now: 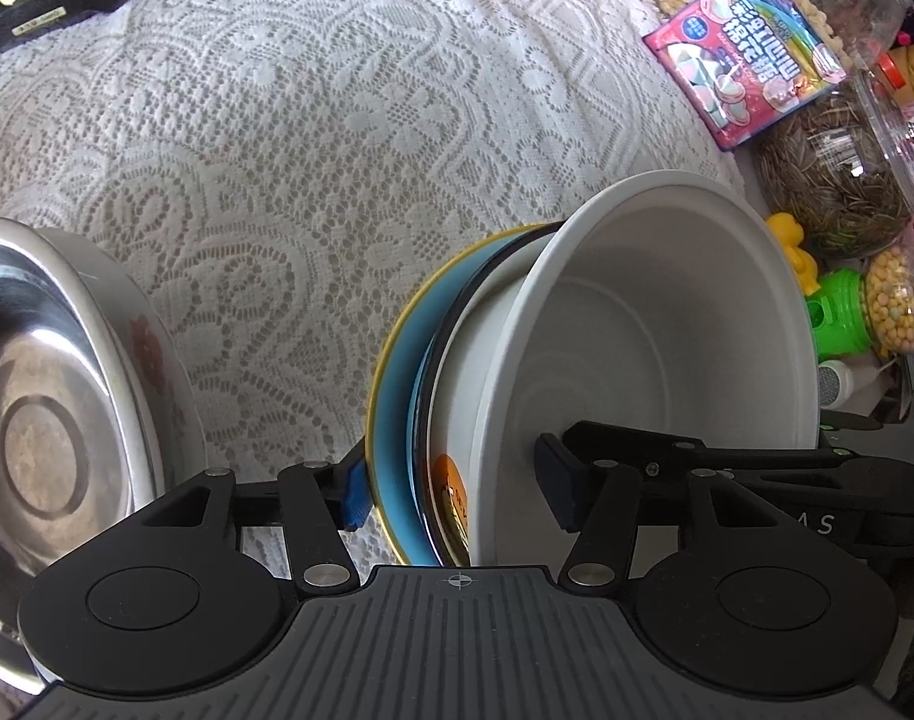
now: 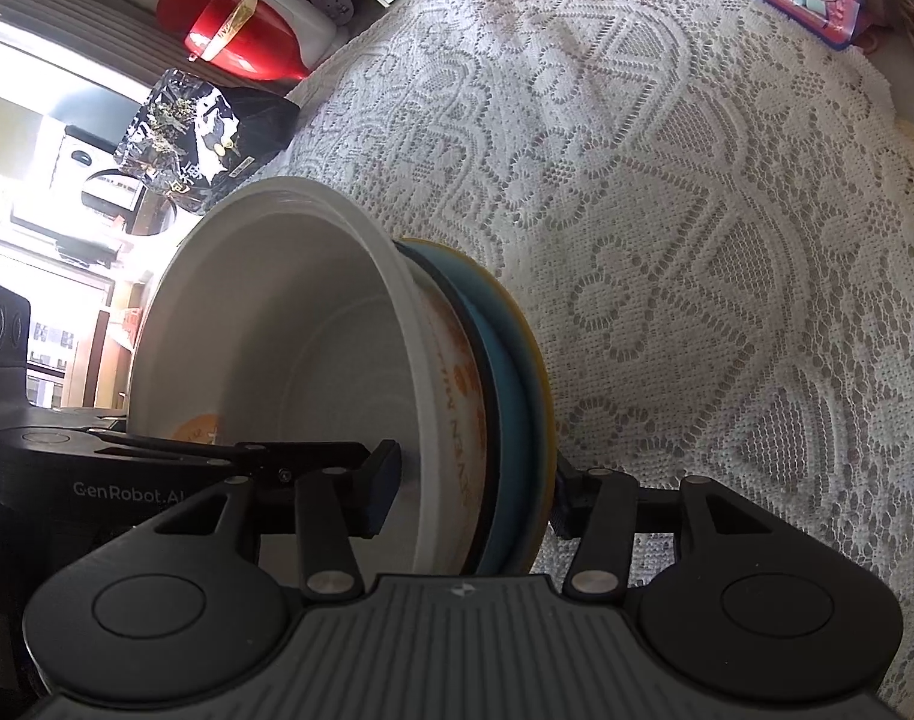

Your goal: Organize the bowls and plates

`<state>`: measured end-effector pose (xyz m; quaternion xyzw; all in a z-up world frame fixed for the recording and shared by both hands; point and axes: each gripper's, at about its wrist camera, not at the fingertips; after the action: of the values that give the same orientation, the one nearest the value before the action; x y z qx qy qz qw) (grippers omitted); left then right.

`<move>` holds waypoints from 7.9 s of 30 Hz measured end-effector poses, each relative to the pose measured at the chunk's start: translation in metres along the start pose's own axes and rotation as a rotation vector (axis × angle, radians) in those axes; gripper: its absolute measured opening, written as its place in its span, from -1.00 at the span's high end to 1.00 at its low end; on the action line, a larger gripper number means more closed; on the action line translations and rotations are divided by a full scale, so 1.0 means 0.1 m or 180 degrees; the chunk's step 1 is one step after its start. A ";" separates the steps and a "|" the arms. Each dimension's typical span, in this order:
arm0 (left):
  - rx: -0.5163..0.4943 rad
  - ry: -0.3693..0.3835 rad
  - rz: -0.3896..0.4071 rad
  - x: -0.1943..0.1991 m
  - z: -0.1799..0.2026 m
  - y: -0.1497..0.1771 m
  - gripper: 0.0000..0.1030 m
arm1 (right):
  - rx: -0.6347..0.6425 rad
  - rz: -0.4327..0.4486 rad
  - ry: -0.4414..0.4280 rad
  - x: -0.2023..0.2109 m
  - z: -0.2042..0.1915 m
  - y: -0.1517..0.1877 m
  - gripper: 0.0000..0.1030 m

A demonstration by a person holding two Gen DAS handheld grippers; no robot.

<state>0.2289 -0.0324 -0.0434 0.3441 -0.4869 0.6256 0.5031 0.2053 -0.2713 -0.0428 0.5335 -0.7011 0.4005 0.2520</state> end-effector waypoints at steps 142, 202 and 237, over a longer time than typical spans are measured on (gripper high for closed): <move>0.0139 -0.0312 0.0013 0.32 -0.01 -0.02 0.03 | 0.0112 0.0062 0.0219 0.04 -0.35 -0.12 0.01; 0.0809 -0.0557 0.0248 1.15 -1.85 0.19 0.04 | 0.0758 -0.0728 0.0077 -1.20 -2.21 -0.16 -0.01; 0.0779 -0.0303 0.0612 1.46 -1.90 0.09 0.49 | 0.1014 -0.0048 0.0227 -0.65 -2.21 -0.19 0.06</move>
<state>0.1941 0.1925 0.0341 0.3838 -0.4610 0.7086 0.3716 0.2267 -0.0546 0.0338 0.5574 -0.6153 0.5234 0.1919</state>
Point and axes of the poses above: each gripper's, at about its wrist camera, not at the fingertips, and x roughly against the way its jaws point, z to its right, y to its underside, and after that the axes turned 8 degrees about z, right-handed
